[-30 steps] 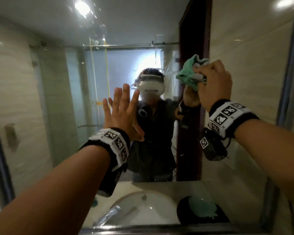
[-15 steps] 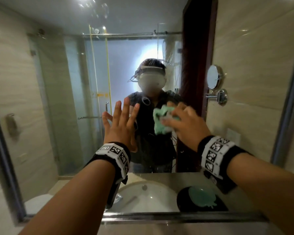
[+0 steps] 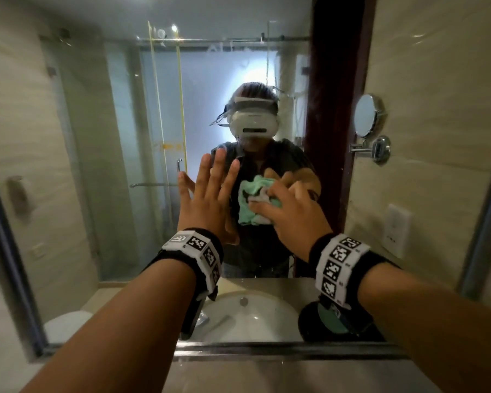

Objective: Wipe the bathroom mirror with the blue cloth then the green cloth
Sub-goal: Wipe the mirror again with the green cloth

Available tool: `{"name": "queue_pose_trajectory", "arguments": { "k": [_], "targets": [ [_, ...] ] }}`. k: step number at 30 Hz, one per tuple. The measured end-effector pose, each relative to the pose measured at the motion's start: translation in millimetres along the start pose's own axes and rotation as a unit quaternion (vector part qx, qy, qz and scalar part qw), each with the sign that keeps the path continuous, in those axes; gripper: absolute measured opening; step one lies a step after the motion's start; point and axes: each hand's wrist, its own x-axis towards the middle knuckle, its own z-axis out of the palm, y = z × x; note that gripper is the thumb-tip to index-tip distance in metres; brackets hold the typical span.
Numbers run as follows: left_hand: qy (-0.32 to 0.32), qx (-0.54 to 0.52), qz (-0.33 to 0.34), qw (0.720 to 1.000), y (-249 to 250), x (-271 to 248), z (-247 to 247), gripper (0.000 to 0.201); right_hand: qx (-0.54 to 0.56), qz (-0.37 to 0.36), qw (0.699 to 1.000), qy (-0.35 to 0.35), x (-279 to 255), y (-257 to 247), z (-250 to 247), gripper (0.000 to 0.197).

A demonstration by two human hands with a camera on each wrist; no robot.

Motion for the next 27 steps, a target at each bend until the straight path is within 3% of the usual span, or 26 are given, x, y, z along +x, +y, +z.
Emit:
{"name": "queue_pose_trajectory", "arguments": {
  "k": [3, 5, 9, 11, 13, 15, 18, 22, 24, 27],
  "targets": [
    [0.004, -0.006, -0.003, 1.0, 0, -5, 5, 0.131, -0.004, -0.02, 0.999, -0.028, -13, 7, 3, 0.029],
    [0.007, -0.008, -0.005, 1.0, 0, -11, 9, 0.126, -0.012, -0.015, 0.999, -0.028, -2, 10, -7, 0.041],
    [0.024, -0.023, -0.001, 0.999, -7, -21, 23, 0.116, 0.016, 0.118, 0.993, 0.018, 30, 8, -25, 0.052],
    [0.068, -0.051, 0.001, 0.996, -8, -26, 34, 0.112, 0.022, 0.129, 0.989, 0.061, 35, 4, -21, 0.048],
    [0.094, -0.049, 0.001, 0.994, -11, -34, 47, 0.115, 0.023, 0.093, 0.993, 0.065, 22, -6, -5, 0.041],
    [0.059, -0.032, 0.009, 0.998, -14, -45, 60, 0.125, 0.01, 0.019, 1.0, 0.022, -11, -18, 22, 0.032],
    [0.057, -0.01, 0.021, 0.998, -19, -58, 77, 0.138, 0.005, -0.057, 0.995, -0.086, -70, -28, 55, 0.049],
    [0.05, -0.026, 0.009, 0.998, -21, -67, 88, 0.132, -0.017, -0.103, 0.988, -0.116, -87, -30, 55, 0.042],
    [0.017, -0.016, 0.011, 1.0, -20, -72, 89, 0.126, -0.001, -0.031, 0.992, -0.121, -71, -31, 44, 0.038],
    [0.027, -0.023, 0.013, 0.999, -18, -76, 95, 0.121, 0.039, 0.071, 0.997, -0.007, -43, -30, 35, 0.038]
  ]
}}
